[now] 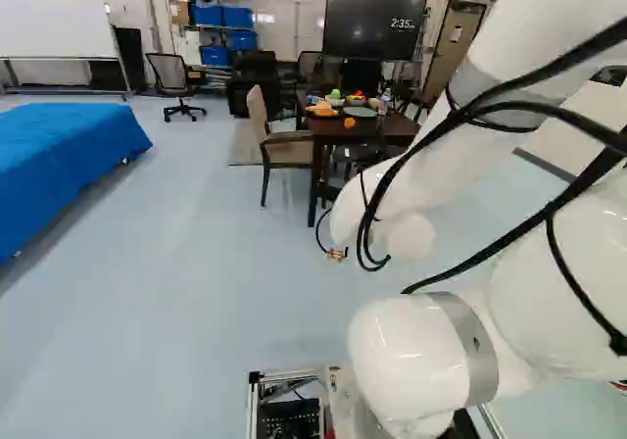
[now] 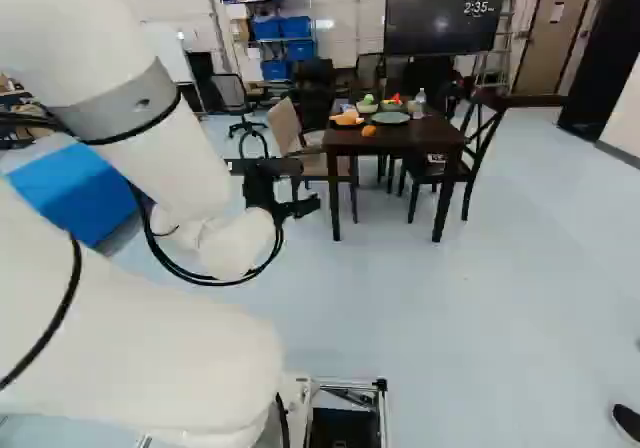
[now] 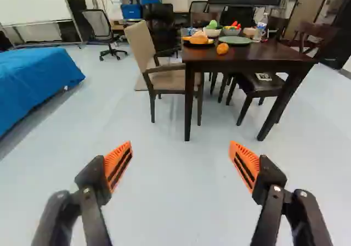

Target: Move the croissant to the empty plate

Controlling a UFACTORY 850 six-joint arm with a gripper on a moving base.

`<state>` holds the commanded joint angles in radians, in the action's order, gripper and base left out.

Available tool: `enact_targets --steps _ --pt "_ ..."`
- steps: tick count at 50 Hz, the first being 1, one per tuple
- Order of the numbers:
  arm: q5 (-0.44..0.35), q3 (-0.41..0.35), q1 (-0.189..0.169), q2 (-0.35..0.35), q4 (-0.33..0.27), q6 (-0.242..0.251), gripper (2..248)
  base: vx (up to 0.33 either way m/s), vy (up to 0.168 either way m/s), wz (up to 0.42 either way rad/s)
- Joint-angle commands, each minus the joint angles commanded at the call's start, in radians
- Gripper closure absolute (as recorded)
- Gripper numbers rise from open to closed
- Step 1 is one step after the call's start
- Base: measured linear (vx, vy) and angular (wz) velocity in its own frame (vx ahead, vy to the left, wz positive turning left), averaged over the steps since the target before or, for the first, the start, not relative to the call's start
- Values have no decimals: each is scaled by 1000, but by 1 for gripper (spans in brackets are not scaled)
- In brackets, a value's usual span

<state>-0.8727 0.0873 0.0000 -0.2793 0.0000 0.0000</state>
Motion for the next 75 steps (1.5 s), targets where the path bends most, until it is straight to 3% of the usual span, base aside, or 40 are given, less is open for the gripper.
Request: enact_targets --steps 75 --pt "0 0 0 0 0 0 13 122 -55 -3"
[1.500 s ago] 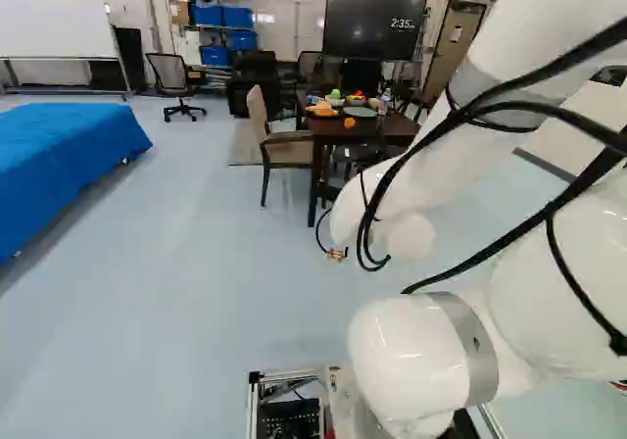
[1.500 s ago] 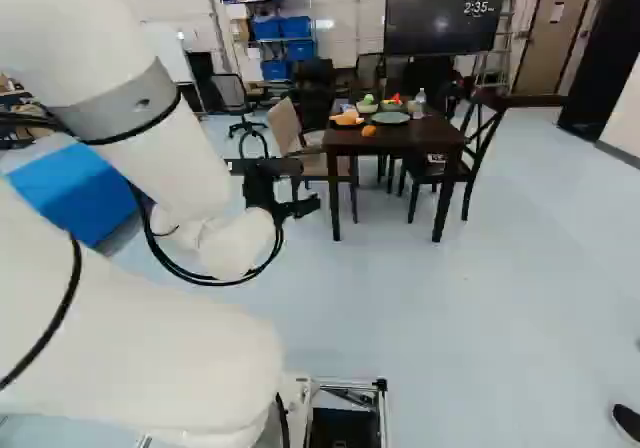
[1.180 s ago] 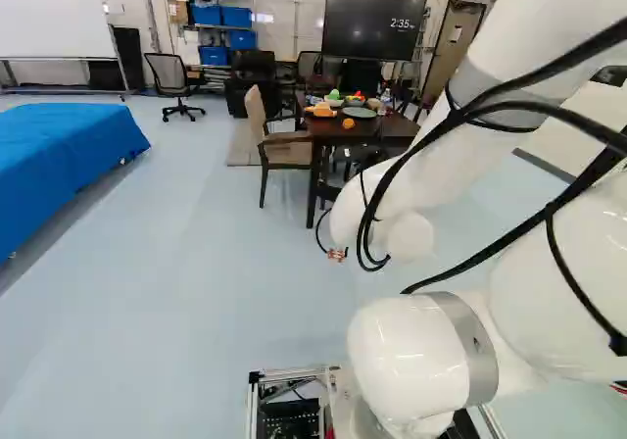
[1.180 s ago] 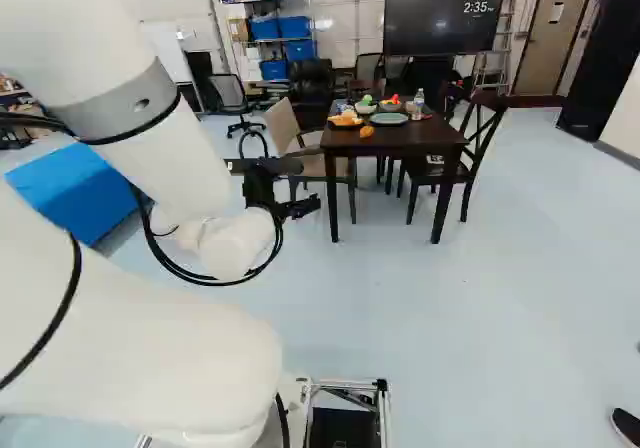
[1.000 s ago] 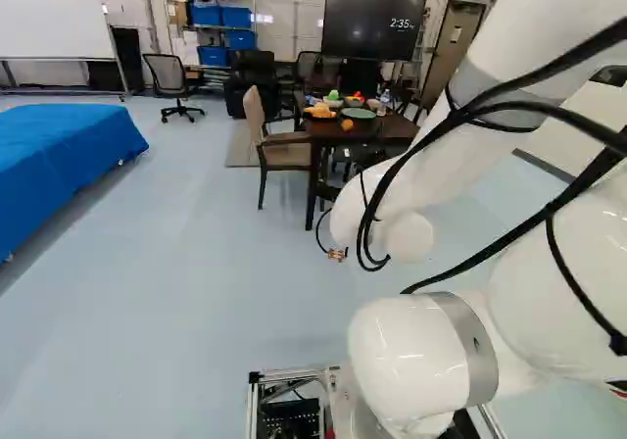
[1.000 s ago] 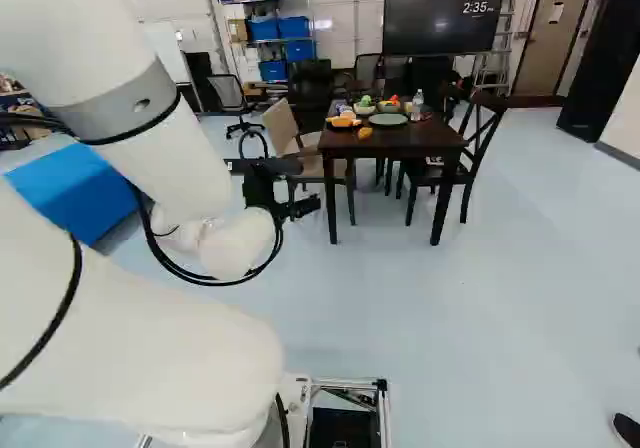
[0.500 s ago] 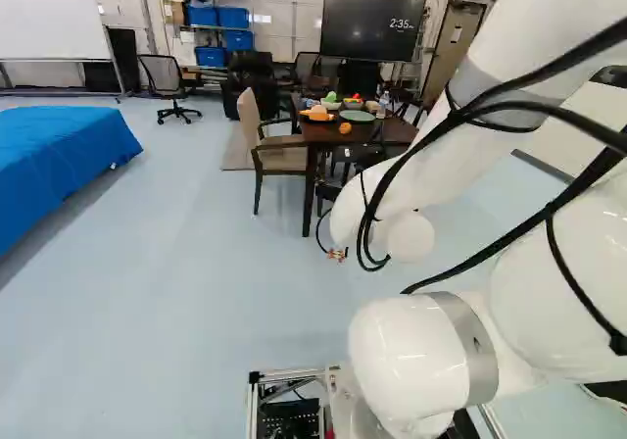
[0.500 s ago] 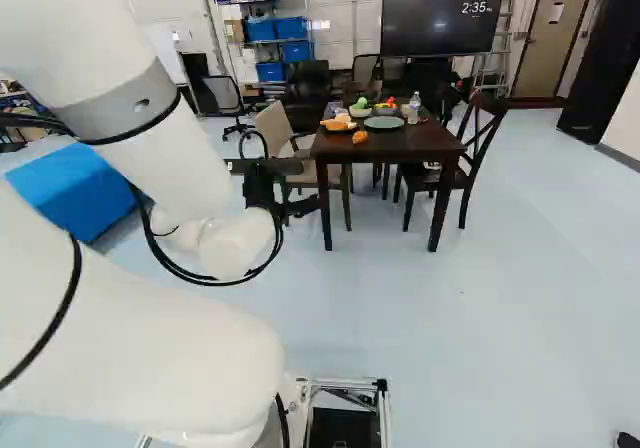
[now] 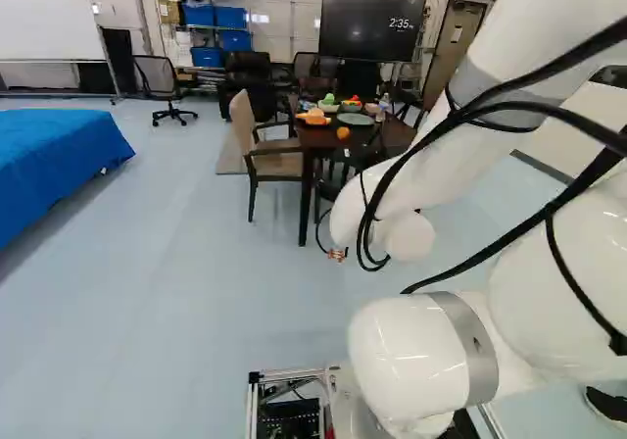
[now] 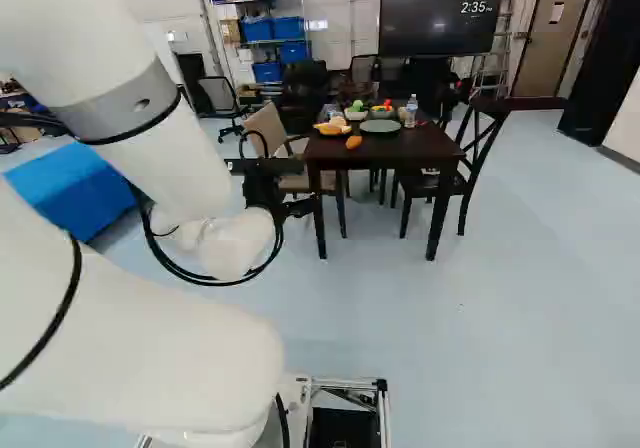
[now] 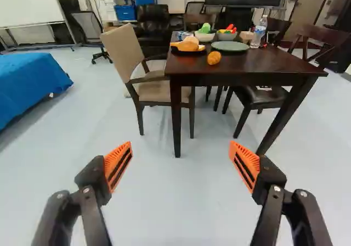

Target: Move the croissant to the empty plate

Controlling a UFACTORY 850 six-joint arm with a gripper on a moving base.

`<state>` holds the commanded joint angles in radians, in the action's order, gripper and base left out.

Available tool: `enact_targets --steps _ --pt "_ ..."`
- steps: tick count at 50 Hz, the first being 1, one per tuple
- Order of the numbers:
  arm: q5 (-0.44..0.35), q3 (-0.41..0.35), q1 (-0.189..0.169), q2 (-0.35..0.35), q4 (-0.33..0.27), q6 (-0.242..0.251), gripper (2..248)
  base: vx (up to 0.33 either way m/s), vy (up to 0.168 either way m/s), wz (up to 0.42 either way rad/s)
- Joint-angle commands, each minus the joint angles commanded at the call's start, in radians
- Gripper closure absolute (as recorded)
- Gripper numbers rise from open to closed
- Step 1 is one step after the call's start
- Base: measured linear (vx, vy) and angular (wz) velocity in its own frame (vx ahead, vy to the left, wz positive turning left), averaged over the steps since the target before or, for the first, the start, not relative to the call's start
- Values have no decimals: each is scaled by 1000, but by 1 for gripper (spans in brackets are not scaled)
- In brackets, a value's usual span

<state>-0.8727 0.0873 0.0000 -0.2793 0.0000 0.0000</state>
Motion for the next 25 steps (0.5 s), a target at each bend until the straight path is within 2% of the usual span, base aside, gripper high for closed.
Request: enact_targets --steps 25 --pt "0 0 0 0 0 0 13 164 -54 -7"
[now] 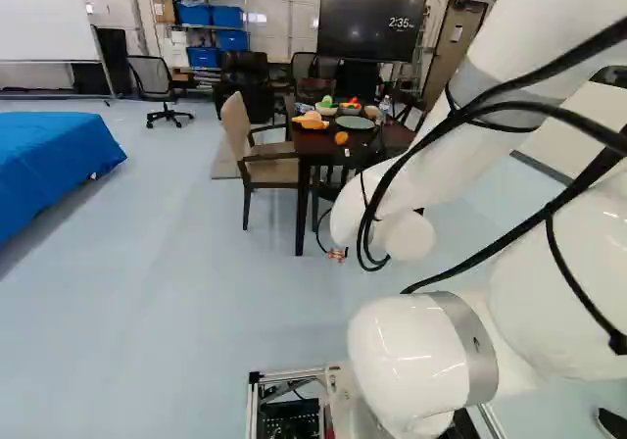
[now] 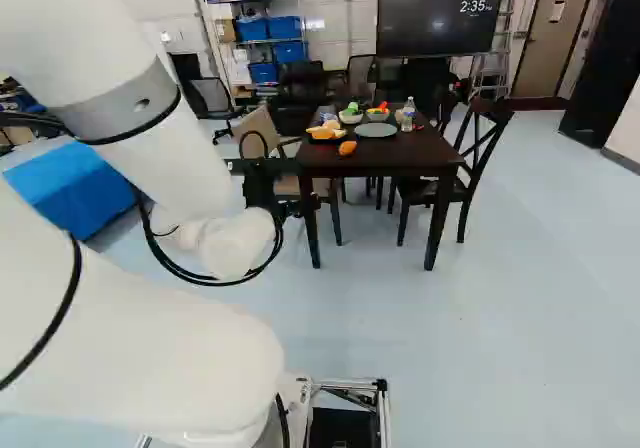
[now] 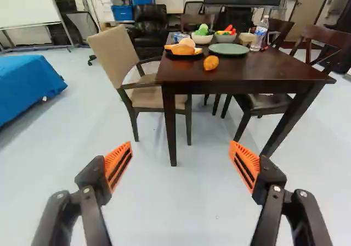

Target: Move the croissant to the empty plate

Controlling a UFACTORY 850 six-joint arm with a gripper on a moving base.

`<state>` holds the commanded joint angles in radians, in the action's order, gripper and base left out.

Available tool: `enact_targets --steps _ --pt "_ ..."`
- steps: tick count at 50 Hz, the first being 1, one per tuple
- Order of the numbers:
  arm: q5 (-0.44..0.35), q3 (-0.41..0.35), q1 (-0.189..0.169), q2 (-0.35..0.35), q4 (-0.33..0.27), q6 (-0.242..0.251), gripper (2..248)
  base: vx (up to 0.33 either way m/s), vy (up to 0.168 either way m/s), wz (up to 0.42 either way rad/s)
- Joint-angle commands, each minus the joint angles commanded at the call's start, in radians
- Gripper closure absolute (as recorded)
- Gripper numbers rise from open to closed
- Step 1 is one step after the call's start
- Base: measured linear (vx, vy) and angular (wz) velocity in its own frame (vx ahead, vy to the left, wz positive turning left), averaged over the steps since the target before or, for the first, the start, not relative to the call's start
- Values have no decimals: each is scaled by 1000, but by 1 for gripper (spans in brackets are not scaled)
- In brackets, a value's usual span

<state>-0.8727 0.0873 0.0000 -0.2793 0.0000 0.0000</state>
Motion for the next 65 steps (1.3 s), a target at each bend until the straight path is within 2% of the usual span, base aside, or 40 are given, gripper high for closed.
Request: enact_targets --steps 65 --pt "0 0 0 0 0 0 13 150 -7 -18"
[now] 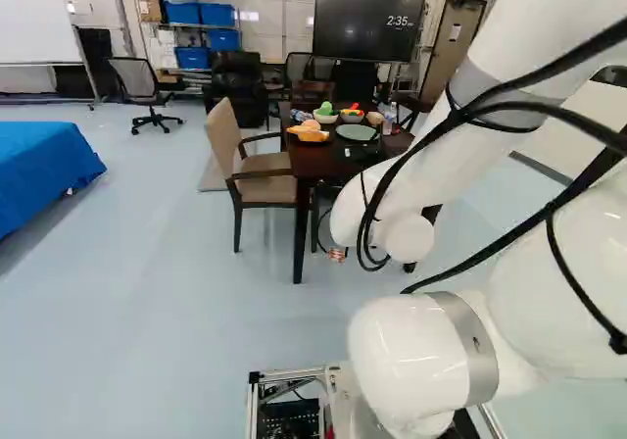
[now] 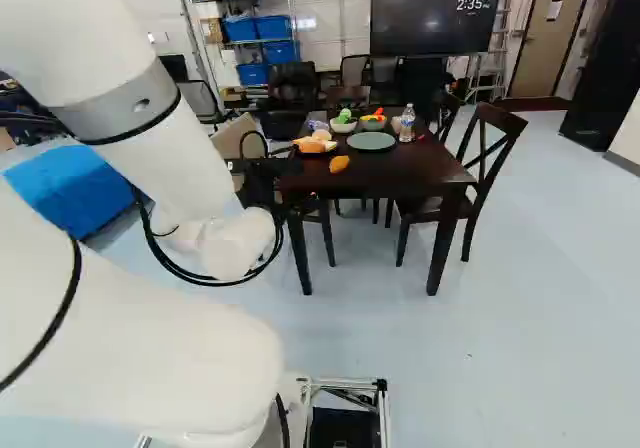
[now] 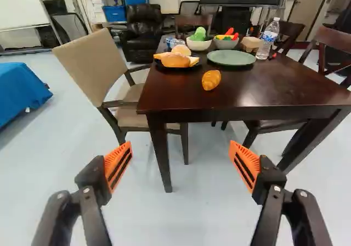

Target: Move the croissant to the empty plate

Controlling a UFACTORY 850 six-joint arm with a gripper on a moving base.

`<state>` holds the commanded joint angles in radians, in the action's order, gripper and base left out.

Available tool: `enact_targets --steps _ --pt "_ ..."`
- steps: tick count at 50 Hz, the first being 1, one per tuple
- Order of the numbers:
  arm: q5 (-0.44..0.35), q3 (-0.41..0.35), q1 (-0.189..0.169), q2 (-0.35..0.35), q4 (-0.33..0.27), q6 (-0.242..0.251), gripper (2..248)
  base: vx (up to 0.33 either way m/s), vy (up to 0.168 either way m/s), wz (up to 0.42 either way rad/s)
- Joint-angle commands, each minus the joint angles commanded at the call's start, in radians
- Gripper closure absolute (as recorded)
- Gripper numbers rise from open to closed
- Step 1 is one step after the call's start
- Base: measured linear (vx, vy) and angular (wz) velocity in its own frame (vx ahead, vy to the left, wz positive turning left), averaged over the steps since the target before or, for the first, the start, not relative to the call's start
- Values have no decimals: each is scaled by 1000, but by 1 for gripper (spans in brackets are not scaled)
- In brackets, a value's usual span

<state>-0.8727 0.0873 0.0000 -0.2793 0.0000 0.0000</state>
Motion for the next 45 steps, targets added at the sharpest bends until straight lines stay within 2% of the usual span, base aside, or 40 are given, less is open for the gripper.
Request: enact_targets --steps 45 --pt "0 0 0 0 0 0 13 130 -13 -17"
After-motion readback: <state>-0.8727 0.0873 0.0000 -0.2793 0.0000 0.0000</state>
